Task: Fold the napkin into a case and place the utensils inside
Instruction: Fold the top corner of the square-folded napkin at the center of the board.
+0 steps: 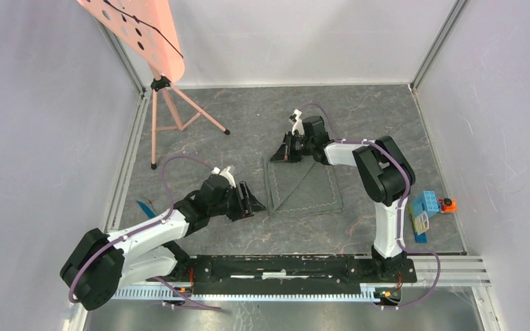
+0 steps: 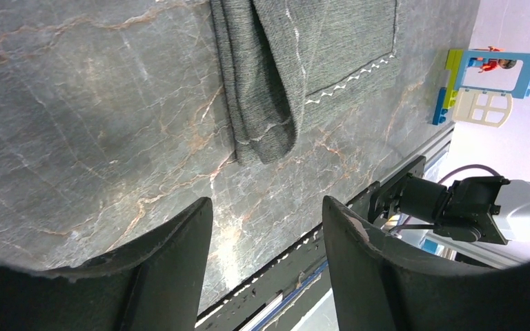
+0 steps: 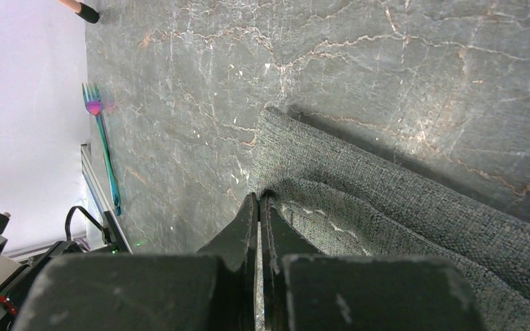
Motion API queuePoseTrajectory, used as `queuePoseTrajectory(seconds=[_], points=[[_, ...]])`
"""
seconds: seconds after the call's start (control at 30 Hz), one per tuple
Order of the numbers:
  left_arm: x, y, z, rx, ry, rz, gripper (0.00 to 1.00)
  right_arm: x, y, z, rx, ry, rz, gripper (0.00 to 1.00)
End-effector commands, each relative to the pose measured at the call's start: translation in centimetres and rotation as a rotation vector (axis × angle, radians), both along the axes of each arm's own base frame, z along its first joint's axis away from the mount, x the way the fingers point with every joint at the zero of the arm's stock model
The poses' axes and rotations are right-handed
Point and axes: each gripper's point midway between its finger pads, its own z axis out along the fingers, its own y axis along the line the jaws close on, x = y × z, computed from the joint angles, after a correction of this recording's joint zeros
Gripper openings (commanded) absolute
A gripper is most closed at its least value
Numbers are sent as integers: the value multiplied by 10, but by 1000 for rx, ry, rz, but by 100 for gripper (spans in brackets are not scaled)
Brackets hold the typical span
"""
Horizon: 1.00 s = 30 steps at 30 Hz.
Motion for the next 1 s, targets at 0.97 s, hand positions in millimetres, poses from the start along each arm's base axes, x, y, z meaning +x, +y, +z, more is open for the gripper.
queuePoseTrajectory(seconds=[0.97], points=[[38,-30,32,-58,-60,-31,47,22,23,42,60,-88,45,37]])
